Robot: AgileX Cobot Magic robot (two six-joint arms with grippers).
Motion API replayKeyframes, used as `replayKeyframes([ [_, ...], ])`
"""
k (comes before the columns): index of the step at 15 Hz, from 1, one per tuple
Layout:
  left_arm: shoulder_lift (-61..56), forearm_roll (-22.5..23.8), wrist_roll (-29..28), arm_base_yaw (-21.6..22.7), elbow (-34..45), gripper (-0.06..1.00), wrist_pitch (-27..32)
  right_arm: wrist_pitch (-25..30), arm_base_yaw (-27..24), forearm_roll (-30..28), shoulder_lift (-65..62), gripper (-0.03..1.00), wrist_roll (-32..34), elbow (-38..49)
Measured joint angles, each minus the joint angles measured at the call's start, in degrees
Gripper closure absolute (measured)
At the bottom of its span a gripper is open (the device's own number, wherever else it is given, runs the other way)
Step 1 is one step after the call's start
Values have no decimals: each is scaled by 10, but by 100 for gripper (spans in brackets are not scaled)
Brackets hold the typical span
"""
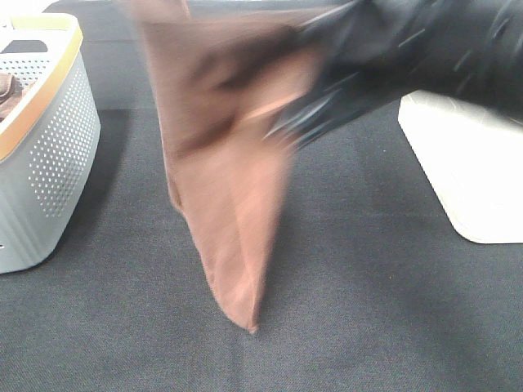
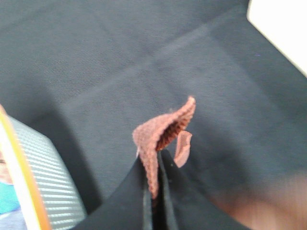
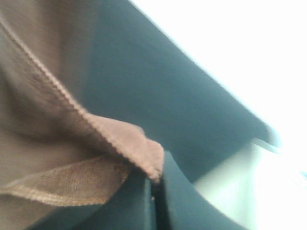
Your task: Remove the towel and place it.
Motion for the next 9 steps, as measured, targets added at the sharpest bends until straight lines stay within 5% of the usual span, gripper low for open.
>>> replayKeyframes([
  [1, 0, -9, 0, 0, 0, 94, 0, -97, 0, 0, 0, 97, -31, -6],
  [2, 0, -13, 0, 0, 0, 94, -2, -131, 0, 0, -1, 97, -40, -9],
  [5, 0, -19, 0, -1, 0, 94, -5, -132, 0, 0, -1, 97, -44, -9],
  [7, 0, -15, 0, -1, 0, 94, -5, -50, 0, 4, -1, 97, -14, -19],
  [9, 0, -14, 0, -1, 0, 94, -5, 119, 0, 3, -1, 97, 32, -25],
])
